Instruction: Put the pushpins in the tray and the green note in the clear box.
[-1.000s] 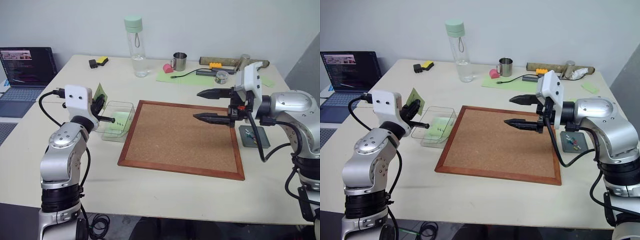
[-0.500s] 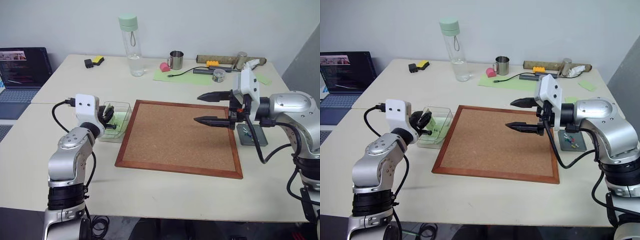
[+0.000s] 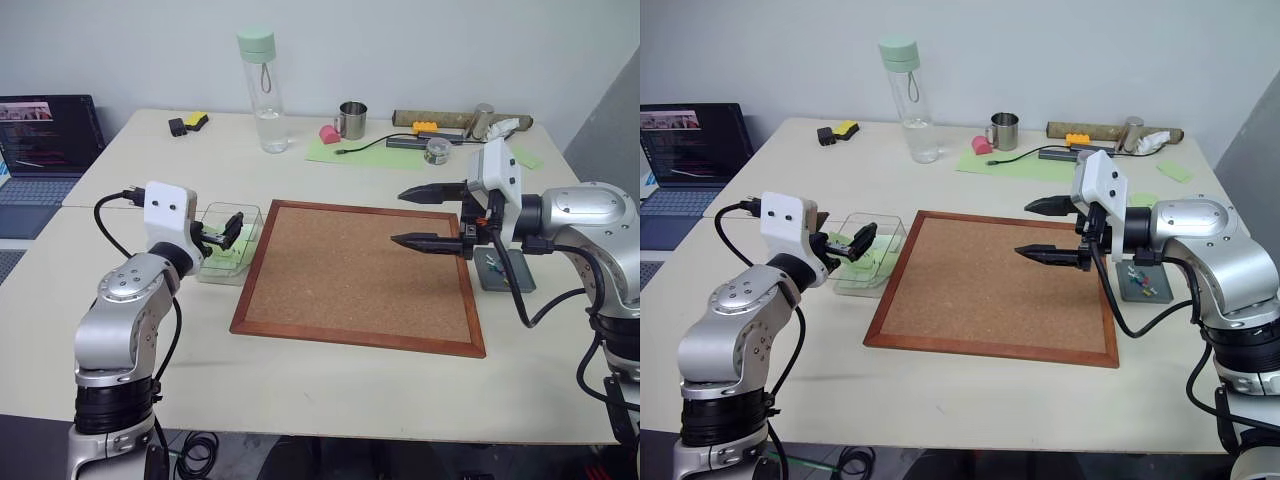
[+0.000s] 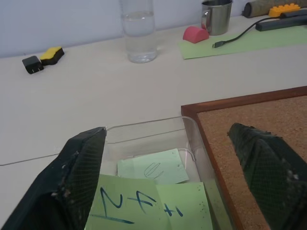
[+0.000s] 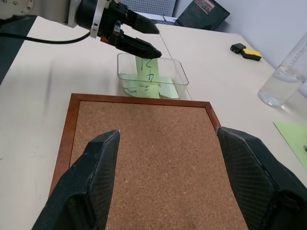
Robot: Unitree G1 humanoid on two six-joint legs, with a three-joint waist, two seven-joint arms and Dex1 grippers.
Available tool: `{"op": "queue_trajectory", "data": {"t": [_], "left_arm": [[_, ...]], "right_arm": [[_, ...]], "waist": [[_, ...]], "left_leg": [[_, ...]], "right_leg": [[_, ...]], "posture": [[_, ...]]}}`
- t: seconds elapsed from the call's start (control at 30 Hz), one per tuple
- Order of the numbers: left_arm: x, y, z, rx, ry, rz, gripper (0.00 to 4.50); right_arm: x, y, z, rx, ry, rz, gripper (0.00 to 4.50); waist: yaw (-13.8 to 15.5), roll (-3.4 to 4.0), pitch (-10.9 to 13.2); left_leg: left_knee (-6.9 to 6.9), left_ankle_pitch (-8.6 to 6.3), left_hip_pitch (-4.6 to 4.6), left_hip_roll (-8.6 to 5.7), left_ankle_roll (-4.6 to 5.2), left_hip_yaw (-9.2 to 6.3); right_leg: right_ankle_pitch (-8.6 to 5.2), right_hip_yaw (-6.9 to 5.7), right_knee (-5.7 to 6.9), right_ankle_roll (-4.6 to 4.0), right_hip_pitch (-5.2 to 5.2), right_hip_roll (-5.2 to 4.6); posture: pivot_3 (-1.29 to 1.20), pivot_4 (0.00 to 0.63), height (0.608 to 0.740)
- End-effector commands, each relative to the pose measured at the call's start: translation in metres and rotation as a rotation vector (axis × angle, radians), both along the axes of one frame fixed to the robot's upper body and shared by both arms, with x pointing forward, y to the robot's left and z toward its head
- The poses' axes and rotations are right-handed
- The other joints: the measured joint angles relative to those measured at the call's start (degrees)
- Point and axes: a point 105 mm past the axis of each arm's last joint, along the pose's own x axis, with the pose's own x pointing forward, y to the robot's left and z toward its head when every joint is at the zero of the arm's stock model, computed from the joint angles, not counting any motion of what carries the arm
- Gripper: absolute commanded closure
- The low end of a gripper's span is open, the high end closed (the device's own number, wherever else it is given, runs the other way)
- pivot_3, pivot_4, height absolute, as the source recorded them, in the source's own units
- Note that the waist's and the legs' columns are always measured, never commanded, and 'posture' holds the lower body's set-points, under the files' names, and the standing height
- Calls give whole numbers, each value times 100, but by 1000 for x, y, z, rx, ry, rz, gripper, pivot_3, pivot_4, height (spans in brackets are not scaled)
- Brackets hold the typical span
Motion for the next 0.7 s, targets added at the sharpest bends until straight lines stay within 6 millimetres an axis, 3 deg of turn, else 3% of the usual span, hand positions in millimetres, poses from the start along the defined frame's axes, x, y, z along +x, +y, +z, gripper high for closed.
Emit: {"op": "queue_trajectory", "data": {"t": [0.03, 0.13, 0.3, 0.47, 0.7], "left_arm": [[-7, -1, 18, 53, -32, -27, 8], [-16, -3, 19, 115, 13, -117, 8], [-40, 5, 18, 348, 102, -281, 8], [-60, 34, 15, 373, 218, -380, 8], [-65, 54, 18, 392, 244, -398, 8]], "right_arm": [[-1, -5, 10, -2, -53, -11, 1155], [-1, -17, 8, -13, -44, -52, 1155], [-3, -59, -7, -104, 8, -168, 1155], [-9, -109, -19, -172, 63, -312, 1155], [-19, -154, -30, -217, 113, -437, 1155]], "waist": [[0, 0, 0], [-2, -2, 0], [-1, -1, 1], [5, 8, 3], [1, 14, 3]], "left_leg": [[0, 0, 0, 0, 0, 0], [0, 0, 0, 0, 0, 0], [-4, 0, -3, 0, 0, 3], [-7, -1, -2, 5, 2, 5], [-9, -10, 2, 7, 19, 9]], "right_leg": [[0, -1, 0, 0, 0, 0], [0, 0, 1, 0, 0, 0], [0, 2, -8, -1, -1, 0], [3, 1, -11, -12, 0, -2], [3, 0, -9, -16, 1, -1]], "posture": [[0, 150, 740], [0, 150, 740], [0, 150, 740], [0, 150, 740], [0, 150, 740]]}}
